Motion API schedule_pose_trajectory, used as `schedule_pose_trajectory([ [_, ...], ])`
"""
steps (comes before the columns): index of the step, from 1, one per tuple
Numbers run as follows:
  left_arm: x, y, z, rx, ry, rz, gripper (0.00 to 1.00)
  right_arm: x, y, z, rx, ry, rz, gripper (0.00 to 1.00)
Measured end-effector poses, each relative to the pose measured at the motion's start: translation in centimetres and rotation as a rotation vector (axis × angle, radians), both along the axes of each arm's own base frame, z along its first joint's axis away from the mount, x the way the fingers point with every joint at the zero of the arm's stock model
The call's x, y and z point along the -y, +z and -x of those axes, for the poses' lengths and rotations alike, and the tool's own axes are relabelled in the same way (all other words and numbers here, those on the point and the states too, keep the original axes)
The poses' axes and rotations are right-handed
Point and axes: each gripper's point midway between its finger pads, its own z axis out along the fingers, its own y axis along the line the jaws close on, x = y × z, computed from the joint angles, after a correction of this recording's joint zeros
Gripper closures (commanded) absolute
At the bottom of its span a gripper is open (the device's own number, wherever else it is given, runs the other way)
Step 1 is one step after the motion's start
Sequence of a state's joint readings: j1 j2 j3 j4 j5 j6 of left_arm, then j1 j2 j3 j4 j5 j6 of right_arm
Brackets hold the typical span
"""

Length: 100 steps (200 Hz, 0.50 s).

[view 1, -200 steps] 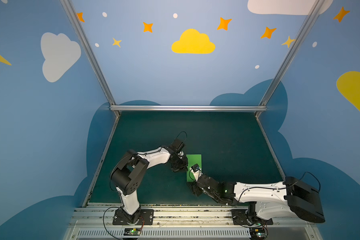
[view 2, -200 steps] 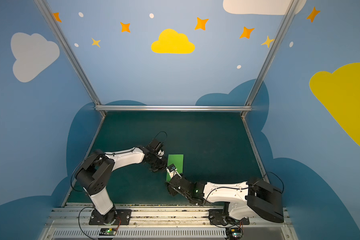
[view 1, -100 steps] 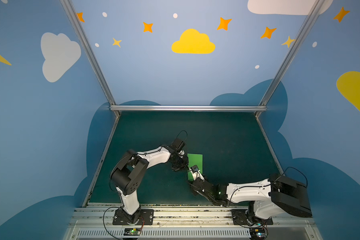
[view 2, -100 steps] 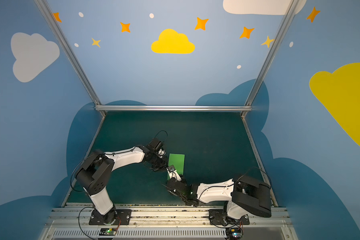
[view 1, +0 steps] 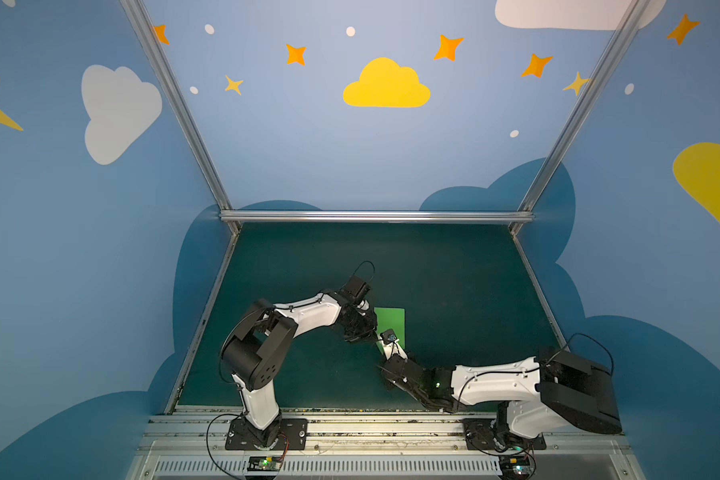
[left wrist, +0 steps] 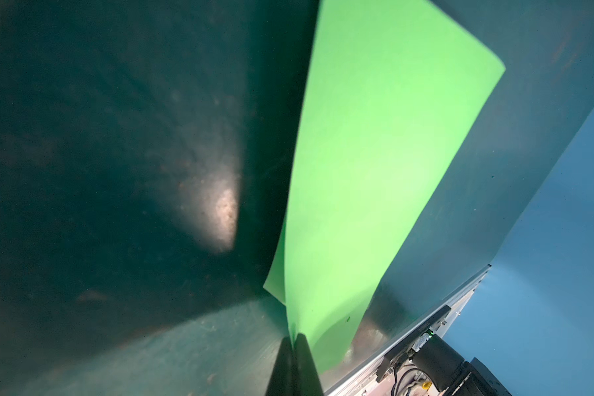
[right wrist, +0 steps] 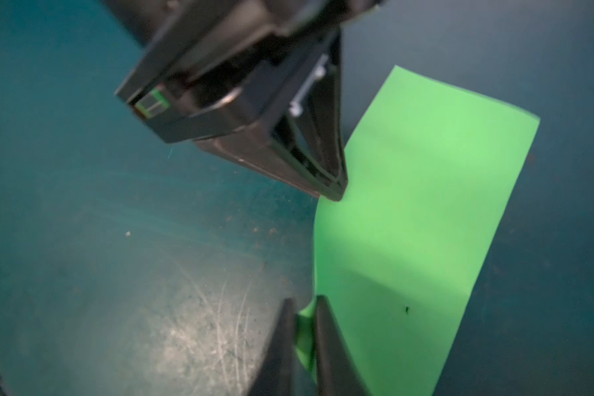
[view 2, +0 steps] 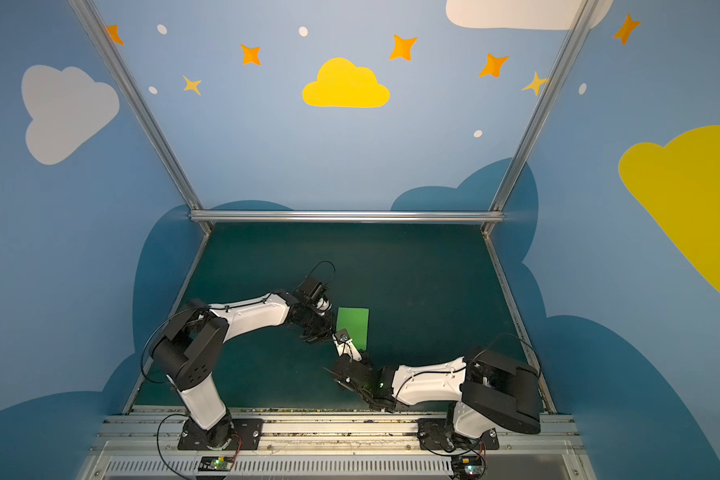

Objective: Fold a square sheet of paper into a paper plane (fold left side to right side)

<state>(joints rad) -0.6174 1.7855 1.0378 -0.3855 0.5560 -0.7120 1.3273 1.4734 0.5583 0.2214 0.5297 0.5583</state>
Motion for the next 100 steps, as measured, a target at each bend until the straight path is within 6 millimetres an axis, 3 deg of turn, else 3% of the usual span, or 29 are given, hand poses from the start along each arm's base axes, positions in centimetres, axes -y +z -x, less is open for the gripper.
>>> schedule_pose_trajectory([
  [27,0.0,0.0,0.0,0.000,0.000,-0.001,0.93,-0.1,-0.1,0.0,-0.015,0.009,-0.003,1.00],
  [72,-1.0,0.4,-0.9,0.006,0.022,-0.011,0.62,-0.1,-0.3,-0.1,-0.054,0.015,-0.019,1.00],
  [100,-2.4,1.1,-2.2,0.015,0.056,-0.017,0.61,0.1,-0.3,-0.2,-0.074,0.013,-0.034,1.00],
])
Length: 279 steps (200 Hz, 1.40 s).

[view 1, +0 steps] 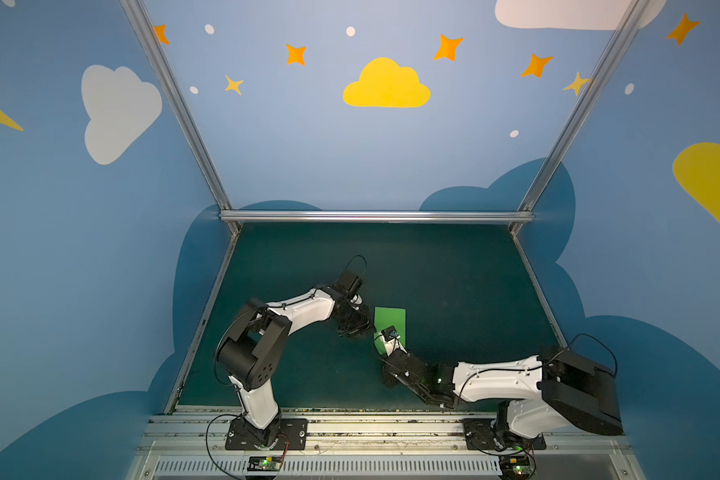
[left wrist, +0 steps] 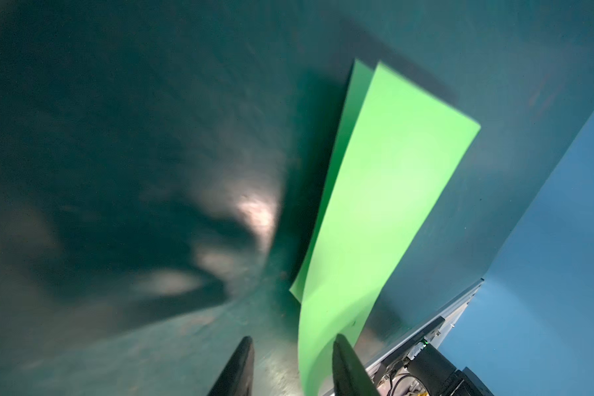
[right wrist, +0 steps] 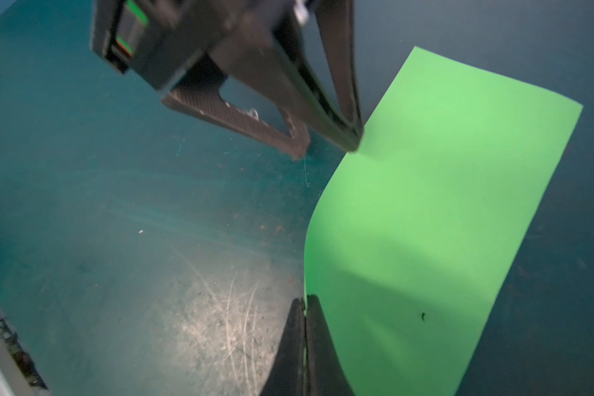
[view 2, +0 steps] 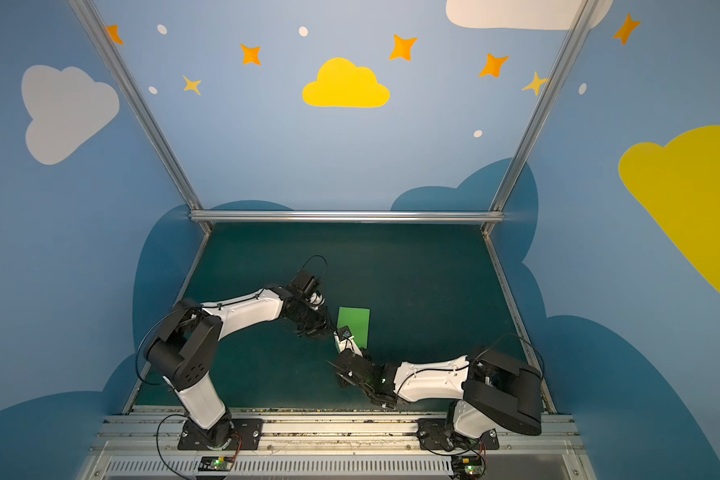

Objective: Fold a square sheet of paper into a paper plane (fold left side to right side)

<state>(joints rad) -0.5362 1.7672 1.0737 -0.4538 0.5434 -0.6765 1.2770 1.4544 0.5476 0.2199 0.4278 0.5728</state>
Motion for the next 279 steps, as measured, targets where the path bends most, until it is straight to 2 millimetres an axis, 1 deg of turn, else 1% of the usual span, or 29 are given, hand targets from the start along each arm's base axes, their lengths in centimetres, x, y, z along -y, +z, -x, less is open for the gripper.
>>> schedule_pose_trajectory([
  [6,-0.2,0.3,-0.4,0.008,0.003,0.001,0.64,0.1,-0.1,0.0,-0.005,0.000,-0.001,1.00],
  [22,0.0,1.6,-1.7,0.038,0.007,0.012,0.78,0.4,-0.2,0.0,-0.014,-0.003,-0.001,1.00],
  [35,0.7,3.0,-3.0,0.074,-0.006,0.036,0.91,0.5,-0.3,0.0,-0.023,-0.006,-0.003,1.00],
  [44,1.4,3.8,-3.8,0.099,-0.020,0.052,0.96,0.6,-0.4,0.0,-0.029,-0.008,-0.004,1.00],
  [60,2.5,4.5,-5.0,0.123,-0.038,0.073,0.96,0.8,-0.6,-0.1,-0.038,-0.014,-0.004,1.00],
  [72,3.3,4.4,-5.7,0.126,-0.053,0.078,0.96,0.9,-0.7,-0.1,-0.046,-0.016,-0.004,1.00],
  [94,4.5,3.1,-6.1,0.104,-0.083,0.067,0.96,1.1,-1.0,-0.1,-0.058,-0.019,-0.005,1.00],
  [122,5.5,0.7,-5.6,0.059,-0.121,0.039,0.96,1.1,-1.0,-0.1,-0.066,-0.020,-0.008,1.00],
  [155,5.2,-1.9,-4.9,0.009,-0.142,-0.005,0.96,1.3,-1.1,-0.3,-0.079,-0.025,-0.014,1.00],
  [177,4.9,-3.1,-4.8,-0.010,-0.152,-0.036,0.96,1.6,-0.9,-0.5,-0.085,-0.034,-0.027,1.00],
  [220,4.8,-3.2,-5.3,0.006,-0.179,-0.055,0.96,2.1,-0.4,-1.6,-0.100,-0.054,-0.054,1.00],
  [279,4.7,-3.3,-5.3,0.020,-0.200,-0.061,0.96,3.1,-0.5,-3.3,-0.132,-0.085,-0.069,1.00],
])
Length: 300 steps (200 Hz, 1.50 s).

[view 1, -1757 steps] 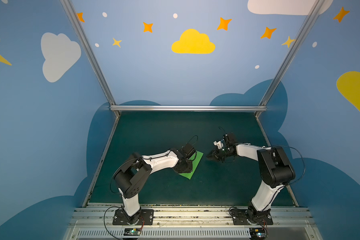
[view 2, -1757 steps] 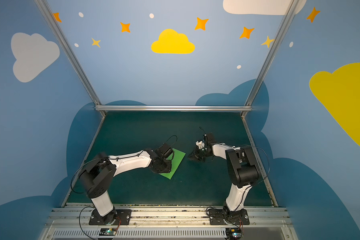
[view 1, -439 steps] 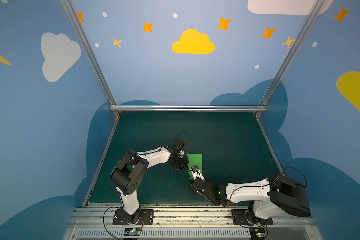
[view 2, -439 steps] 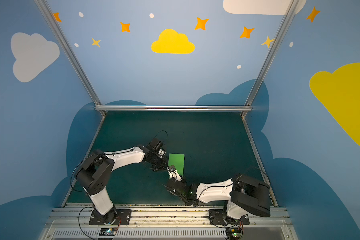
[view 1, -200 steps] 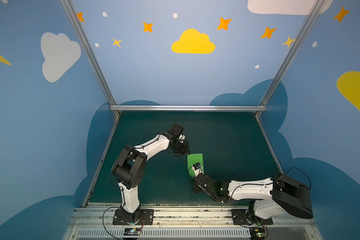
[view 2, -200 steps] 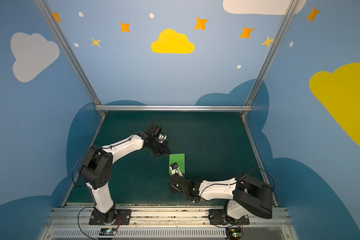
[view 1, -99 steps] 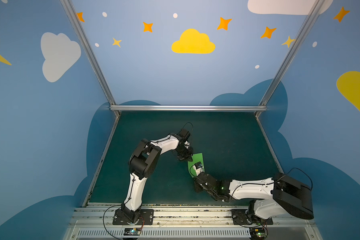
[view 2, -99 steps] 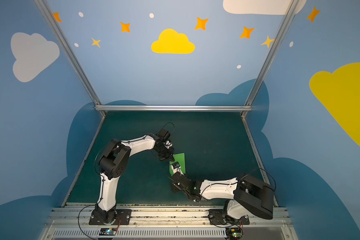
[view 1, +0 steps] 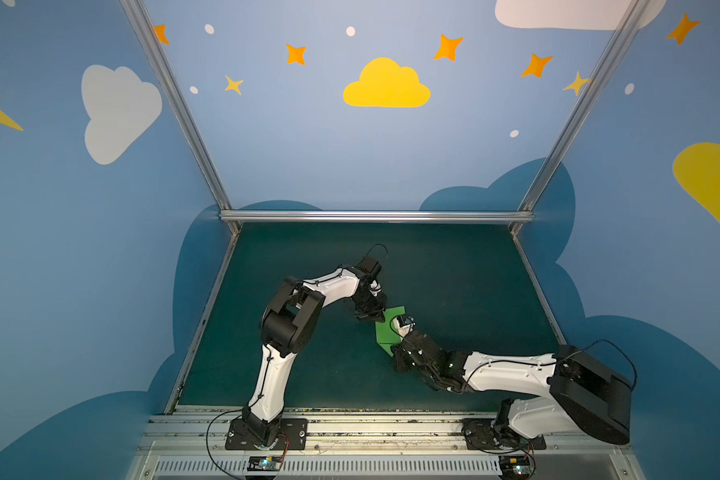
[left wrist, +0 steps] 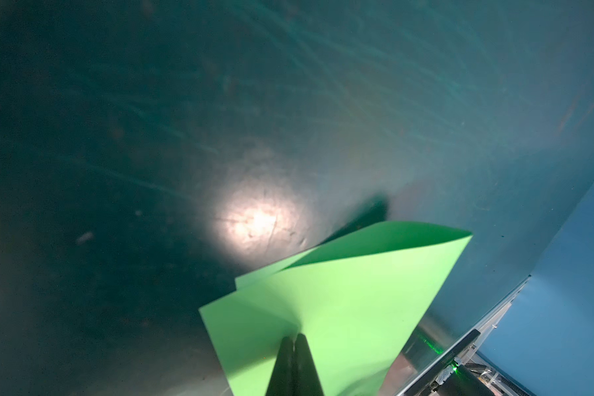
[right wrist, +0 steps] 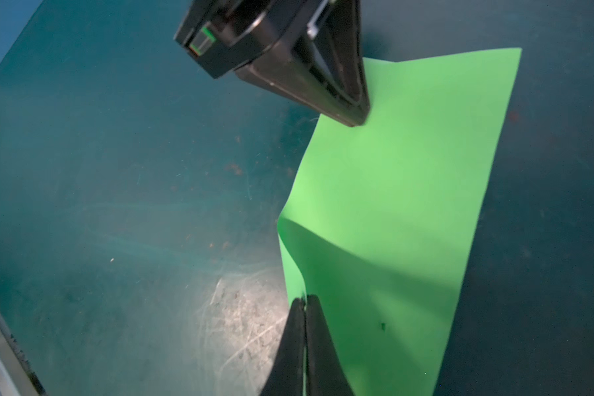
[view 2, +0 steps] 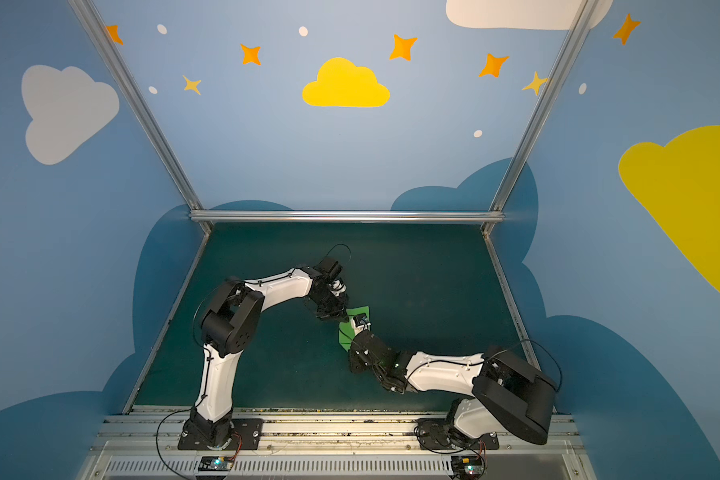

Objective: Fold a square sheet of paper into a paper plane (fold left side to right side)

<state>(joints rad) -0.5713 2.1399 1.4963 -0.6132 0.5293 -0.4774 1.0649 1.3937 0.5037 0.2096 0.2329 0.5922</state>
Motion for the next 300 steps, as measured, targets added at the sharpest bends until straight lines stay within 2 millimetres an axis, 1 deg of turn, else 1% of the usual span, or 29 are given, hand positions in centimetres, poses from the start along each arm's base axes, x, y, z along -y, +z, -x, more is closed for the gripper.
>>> schedule_pose_trajectory([
  [77,0.0,0.0,0.0,0.006,-0.011,0.000,0.96,1.1,-0.2,-1.7,-0.033,-0.039,-0.022,1.00],
  [129,0.0,0.0,0.0,0.007,-0.013,0.000,0.96,1.9,-1.1,-2.6,-0.062,-0.066,-0.011,1.00],
  [179,0.0,0.0,0.0,0.009,-0.017,0.000,0.96,2.6,-1.5,-3.2,-0.076,-0.088,-0.008,1.00],
  [300,0.1,0.0,0.1,0.010,-0.022,0.000,0.96,3.2,-2.5,-3.7,-0.106,-0.101,0.002,1.00],
])
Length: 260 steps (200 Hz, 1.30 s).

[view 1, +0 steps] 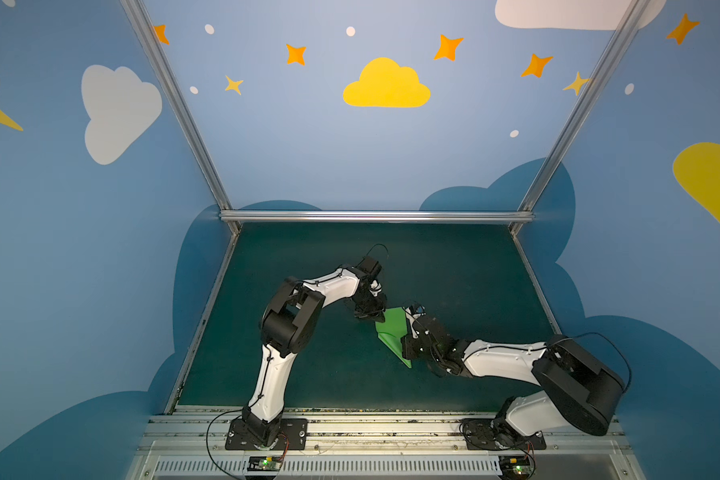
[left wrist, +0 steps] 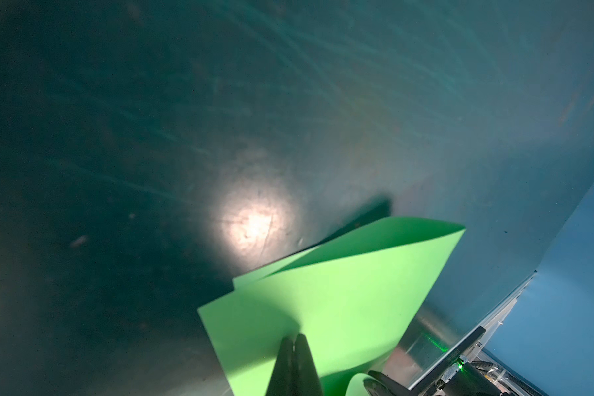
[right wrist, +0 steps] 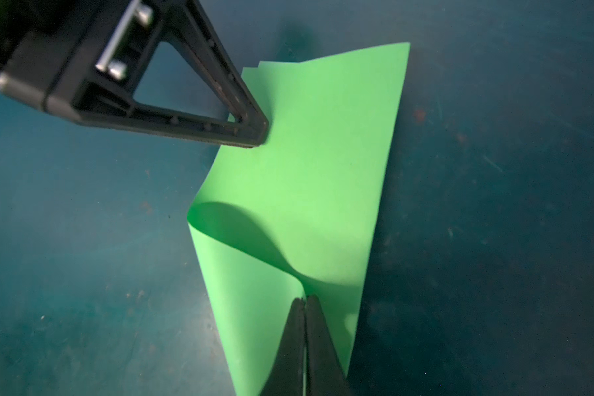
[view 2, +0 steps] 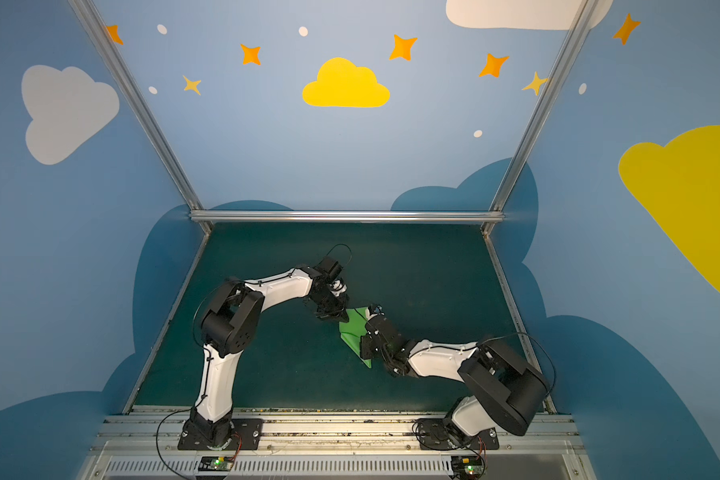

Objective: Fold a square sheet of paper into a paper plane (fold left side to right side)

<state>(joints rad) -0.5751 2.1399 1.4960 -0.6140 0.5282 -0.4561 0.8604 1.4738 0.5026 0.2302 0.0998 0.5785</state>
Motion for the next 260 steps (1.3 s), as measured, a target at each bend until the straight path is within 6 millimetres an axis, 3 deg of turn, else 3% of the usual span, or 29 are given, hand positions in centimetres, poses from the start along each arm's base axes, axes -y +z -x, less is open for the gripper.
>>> schedule_pose_trajectory([
  [260,-0.50,0.53,-0.66,-0.002,0.032,0.000,0.96,-0.31,-0.82,-0.21,-0.049,-0.032,-0.037,1.00],
])
